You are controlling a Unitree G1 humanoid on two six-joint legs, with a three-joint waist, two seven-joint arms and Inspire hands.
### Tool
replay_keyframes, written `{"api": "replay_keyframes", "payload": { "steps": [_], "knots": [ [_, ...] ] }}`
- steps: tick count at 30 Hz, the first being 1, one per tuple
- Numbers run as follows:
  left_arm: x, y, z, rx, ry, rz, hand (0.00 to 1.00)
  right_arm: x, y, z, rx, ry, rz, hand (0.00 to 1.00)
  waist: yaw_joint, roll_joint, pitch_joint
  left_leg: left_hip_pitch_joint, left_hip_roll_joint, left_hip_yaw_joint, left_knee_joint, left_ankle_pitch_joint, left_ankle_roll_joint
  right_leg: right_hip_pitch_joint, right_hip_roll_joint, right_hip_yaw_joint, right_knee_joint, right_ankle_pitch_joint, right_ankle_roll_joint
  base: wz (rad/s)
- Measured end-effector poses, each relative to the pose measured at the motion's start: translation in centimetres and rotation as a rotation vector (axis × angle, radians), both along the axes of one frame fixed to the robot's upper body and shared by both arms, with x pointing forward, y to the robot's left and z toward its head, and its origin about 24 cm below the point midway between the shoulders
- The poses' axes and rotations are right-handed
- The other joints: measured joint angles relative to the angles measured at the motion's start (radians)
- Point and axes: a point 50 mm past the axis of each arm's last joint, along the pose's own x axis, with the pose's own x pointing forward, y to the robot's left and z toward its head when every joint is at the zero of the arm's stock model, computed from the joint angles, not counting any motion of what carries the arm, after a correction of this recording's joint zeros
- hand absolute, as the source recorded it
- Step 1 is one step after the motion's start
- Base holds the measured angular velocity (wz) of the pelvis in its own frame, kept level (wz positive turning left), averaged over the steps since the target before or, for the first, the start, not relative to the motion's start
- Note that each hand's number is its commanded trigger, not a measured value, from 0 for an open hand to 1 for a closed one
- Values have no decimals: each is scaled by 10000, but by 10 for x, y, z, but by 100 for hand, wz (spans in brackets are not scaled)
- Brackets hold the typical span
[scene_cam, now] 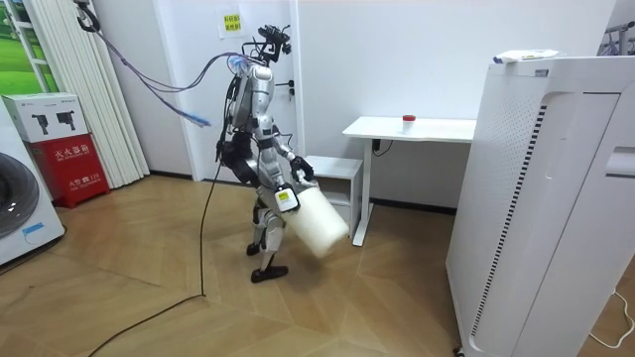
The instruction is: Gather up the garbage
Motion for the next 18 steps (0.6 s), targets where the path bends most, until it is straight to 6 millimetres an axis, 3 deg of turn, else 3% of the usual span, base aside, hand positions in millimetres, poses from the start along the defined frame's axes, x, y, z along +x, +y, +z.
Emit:
{"api": "replay_keyframes", "payload": {
  "steps": [4,8,9,10,11,18],
  "knots": [
    [-7,-6,-3,-351,633,-593,100,3,15,0,614,-92,586,100,134,11,-7,162,82,95,-202,8,-4,196,63,-10,-408,202,32,-12],
    [-10,-6,-4,-585,900,-769,100,4,24,0,877,-124,1300,100,221,11,-8,201,4,207,-332,34,42,150,-7,2,-472,263,98,-7],
    [-11,-6,-5,-580,978,-791,75,3,24,-1,844,-22,1424,100,266,9,-8,242,-53,209,-407,49,67,153,-46,5,-467,263,103,4],
    [-12,-6,-6,-584,1010,-800,8,2,24,-2,820,28,1452,100,297,8,-8,260,-78,207,-460,59,82,154,-59,20,-477,267,113,0],
    [-13,-6,-6,-607,1024,-794,0,4,24,-1,781,1,1538,100,371,7,-7,284,-107,225,-525,82,102,149,-90,25,-493,275,126,0],
    [-18,-5,-9,-638,1180,-795,0,-3,23,-5,833,271,1558,100,445,-34,0,513,-115,257,-565,89,107,376,-107,8,-513,269,135,0]
  ]
}}
